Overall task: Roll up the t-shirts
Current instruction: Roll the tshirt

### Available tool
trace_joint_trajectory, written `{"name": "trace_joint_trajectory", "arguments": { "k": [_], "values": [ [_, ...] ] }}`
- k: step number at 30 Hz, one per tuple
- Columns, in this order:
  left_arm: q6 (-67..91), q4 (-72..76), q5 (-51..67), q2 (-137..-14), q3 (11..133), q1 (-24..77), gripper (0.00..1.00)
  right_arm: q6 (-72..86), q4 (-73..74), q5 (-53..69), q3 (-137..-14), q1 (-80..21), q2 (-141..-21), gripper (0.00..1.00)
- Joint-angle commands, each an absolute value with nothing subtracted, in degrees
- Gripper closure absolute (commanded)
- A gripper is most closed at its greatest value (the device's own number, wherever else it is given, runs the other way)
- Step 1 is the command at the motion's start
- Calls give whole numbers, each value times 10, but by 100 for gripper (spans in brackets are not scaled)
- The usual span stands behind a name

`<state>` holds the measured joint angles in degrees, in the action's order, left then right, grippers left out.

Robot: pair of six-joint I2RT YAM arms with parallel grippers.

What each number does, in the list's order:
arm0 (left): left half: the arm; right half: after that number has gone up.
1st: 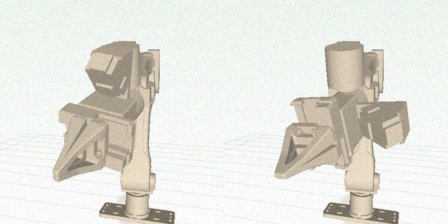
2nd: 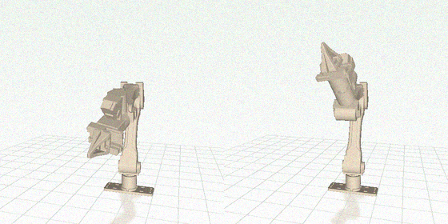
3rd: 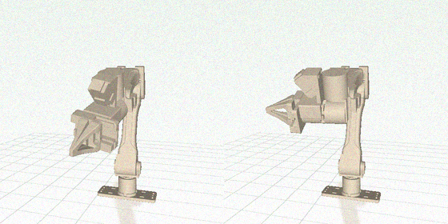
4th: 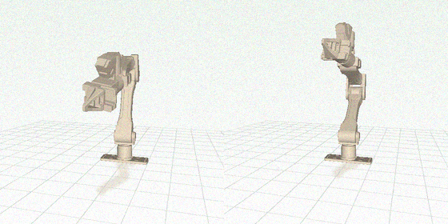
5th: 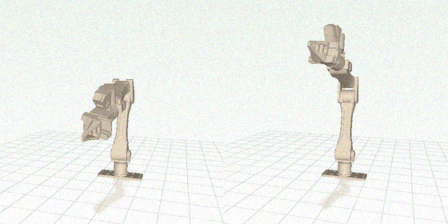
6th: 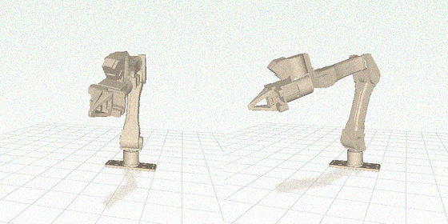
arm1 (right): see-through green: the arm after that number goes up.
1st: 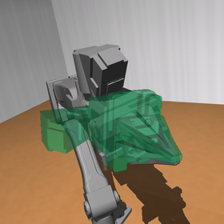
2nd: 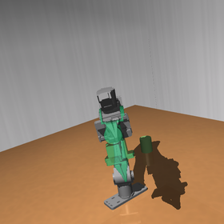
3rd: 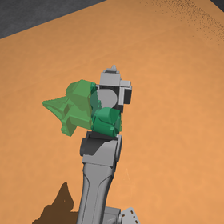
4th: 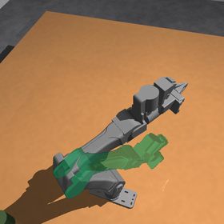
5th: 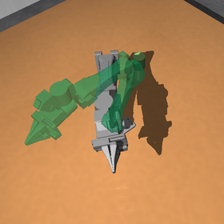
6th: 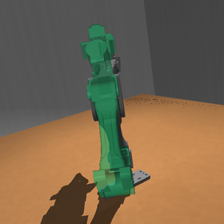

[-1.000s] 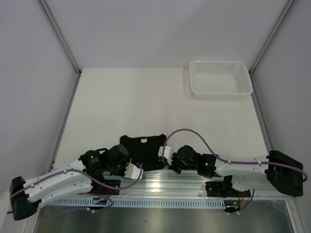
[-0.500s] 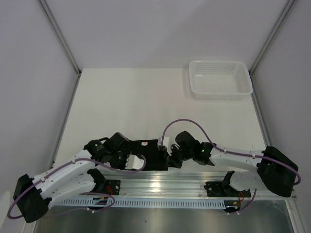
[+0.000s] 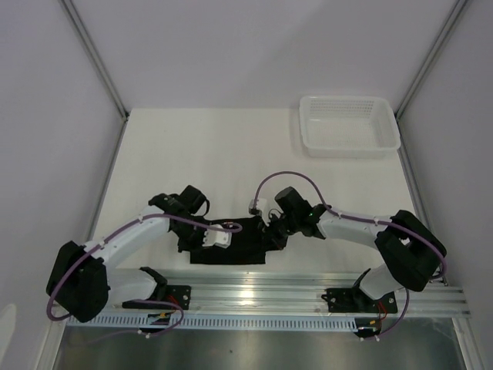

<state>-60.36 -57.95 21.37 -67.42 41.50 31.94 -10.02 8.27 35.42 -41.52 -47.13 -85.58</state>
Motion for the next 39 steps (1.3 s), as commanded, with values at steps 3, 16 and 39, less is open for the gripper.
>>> {"name": "trace_joint_trajectory", "arguments": {
  "k": [3, 16, 39],
  "values": [
    [-646, -620, 237, -753, 473, 269, 93, -105, 82, 371, -444, -440, -881, 91],
    [-651, -595, 247, -826, 496, 230, 99, -76, 61, 223, -444, -433, -796, 53],
    [-613, -572, 257, -857, 521, 204, 82, 14, -459, 167, -325, -576, -893, 98]
  ]
}}
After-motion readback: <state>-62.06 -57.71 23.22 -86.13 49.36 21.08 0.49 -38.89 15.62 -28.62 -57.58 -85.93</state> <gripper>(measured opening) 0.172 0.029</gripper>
